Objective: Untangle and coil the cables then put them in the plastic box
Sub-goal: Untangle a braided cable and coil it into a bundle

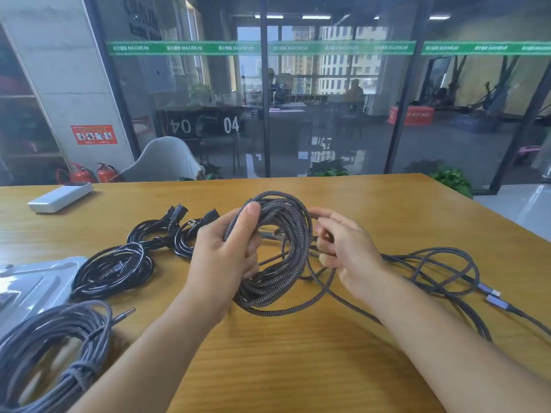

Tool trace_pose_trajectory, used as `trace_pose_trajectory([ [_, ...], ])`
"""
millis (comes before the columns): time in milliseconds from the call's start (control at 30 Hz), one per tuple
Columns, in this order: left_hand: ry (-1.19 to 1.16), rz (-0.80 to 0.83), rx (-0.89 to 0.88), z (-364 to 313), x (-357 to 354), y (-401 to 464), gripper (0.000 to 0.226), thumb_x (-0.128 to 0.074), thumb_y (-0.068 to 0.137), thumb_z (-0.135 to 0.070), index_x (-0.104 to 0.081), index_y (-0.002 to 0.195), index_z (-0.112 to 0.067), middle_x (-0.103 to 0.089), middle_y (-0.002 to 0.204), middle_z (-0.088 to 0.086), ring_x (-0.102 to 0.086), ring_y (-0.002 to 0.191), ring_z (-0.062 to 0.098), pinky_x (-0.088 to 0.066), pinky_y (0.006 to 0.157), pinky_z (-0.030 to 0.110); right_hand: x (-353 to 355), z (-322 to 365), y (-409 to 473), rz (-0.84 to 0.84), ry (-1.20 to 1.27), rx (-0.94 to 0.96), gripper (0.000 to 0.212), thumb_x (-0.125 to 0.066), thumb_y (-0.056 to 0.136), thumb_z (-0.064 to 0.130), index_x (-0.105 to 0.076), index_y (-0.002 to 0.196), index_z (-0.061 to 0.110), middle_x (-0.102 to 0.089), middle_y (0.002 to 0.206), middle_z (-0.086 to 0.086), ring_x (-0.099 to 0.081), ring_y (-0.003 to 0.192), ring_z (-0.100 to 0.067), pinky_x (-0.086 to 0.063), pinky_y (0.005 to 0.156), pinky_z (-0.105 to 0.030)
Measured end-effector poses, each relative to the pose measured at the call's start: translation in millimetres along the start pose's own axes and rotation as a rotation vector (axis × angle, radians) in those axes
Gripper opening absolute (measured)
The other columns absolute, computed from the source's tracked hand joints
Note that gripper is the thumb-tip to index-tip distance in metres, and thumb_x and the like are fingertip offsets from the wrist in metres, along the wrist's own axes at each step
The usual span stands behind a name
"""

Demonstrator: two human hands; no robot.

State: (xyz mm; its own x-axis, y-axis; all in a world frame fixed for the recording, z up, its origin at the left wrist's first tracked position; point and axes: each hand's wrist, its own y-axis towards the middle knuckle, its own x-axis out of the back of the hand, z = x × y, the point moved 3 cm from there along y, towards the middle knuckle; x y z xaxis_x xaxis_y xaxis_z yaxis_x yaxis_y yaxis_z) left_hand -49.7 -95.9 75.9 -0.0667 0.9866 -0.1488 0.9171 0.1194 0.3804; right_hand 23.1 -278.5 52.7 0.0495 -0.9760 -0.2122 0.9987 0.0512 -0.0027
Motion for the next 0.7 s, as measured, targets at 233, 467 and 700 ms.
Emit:
trace_pose_trajectory([
  [233,-0.038,-0.009,0.032,2.7,2.9,0.8,0.059,-0.061,0.092,-0.052,-0.049,0.089,0.006,-0.035,0.065,0.006,-0.025,0.049,0.017,-0.025,0.046,0.030,-8.9,-13.1,2.1,0.213,0.045,-0.212,0.021,-0.049,0.106,0.004,-0.063,0.119,-0.004,-0.046,0.081,-0.004,-0.036,0.052,-0.007,-0.022,0.041,-0.020],
  [467,0.110,0.003,0.005,5.3,1.9,-0.6,0.061,-0.060,0.096,-0.047,-0.050,0.096,0.013,-0.025,0.070,0.026,-0.018,0.060,0.033,-0.016,0.053,0.043,-22.4,-11.7,-13.0,0.519,-0.013,-0.254,0.050,-0.030,0.108,0.041,-0.071,0.111,0.012,-0.064,0.099,-0.008,-0.057,0.087,-0.017,-0.046,0.084,-0.036],
  [700,0.085,-0.031,0.014,5.2,3.3,0.3,0.043,-0.059,0.100,-0.043,-0.054,0.072,-0.012,-0.025,0.068,0.028,-0.019,0.057,0.029,-0.018,0.051,0.043,-16.5,-6.5,-16.3,0.783,-0.089,-0.065,0.047,-0.070,0.086,0.016,-0.063,0.129,0.001,-0.068,0.126,-0.015,-0.063,0.123,-0.031,-0.054,0.097,-0.033],
])
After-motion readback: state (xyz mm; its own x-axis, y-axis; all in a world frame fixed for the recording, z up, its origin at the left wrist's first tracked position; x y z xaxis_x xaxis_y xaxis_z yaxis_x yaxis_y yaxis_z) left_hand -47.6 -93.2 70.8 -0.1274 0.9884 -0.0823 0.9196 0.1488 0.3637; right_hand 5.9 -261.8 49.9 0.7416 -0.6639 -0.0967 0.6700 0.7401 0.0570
